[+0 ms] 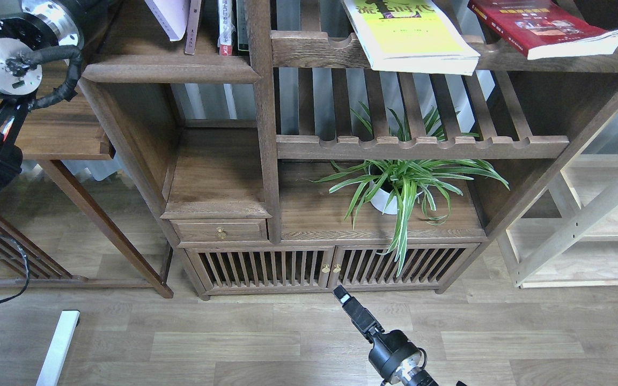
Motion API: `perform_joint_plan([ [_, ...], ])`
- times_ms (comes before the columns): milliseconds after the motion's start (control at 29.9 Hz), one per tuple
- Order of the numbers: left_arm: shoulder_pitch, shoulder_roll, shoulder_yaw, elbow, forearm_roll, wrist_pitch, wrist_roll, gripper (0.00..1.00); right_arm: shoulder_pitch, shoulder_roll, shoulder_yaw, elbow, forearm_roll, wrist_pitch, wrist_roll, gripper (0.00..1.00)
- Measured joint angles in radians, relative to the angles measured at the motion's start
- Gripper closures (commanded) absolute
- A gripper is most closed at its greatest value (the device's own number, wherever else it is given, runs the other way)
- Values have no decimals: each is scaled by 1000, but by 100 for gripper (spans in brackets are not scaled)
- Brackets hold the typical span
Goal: Organize books on shelf
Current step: 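Press the white book upright among the top-shelf books with left gripper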
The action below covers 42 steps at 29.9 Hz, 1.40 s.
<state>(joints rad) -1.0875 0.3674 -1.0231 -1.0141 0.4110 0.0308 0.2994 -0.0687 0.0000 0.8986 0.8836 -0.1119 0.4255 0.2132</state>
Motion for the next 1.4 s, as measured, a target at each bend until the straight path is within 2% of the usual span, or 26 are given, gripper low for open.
perform_joint_plan([
  [234,11,5,14,1,0,-4,-10,96,0,0,1,6,0,1,0,0],
  [568,25,39,20,7,0,-52,-15,95,0,0,0,6,0,0,0,0],
  [836,9,45,94,9,0,-64,-32,95,0,0,1,6,0,0,0,0],
  [969,-1,40,110,14,1,-64,-37,85,-1,0,2,6,0,3,3,0],
  [1203,-21,36,138,21,3,-64,-37,80,-2,0,2,7,0,15,1,0],
  [1404,-55,23,149,45,3,-63,-38,67,-10,0,2,10,0,18,0,0],
])
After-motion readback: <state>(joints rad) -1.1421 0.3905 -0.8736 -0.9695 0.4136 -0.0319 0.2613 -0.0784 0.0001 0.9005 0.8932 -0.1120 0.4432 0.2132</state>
